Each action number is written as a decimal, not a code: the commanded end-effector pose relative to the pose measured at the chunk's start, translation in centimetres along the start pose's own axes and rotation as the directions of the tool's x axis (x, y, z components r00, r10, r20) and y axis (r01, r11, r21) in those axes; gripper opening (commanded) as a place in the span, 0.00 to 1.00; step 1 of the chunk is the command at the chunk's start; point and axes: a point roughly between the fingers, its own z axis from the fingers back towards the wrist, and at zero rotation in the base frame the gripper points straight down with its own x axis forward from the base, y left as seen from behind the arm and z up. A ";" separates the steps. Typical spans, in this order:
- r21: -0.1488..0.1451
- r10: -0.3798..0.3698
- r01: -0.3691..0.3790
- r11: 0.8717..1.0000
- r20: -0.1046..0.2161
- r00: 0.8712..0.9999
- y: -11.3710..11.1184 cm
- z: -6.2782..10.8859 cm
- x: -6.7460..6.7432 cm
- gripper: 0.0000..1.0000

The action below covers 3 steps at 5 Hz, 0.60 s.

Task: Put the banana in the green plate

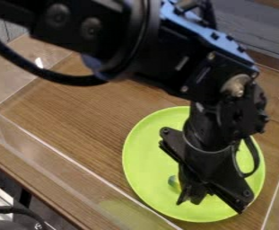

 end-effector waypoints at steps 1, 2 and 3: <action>-0.002 0.032 -0.032 0.999 0.010 0.999 0.2 0.1 0.3 0.00; -0.001 0.054 -0.054 0.999 0.003 0.999 0.2 -0.1 0.3 0.00; -0.002 0.075 -0.075 0.997 -0.002 0.997 0.3 -0.2 0.3 0.00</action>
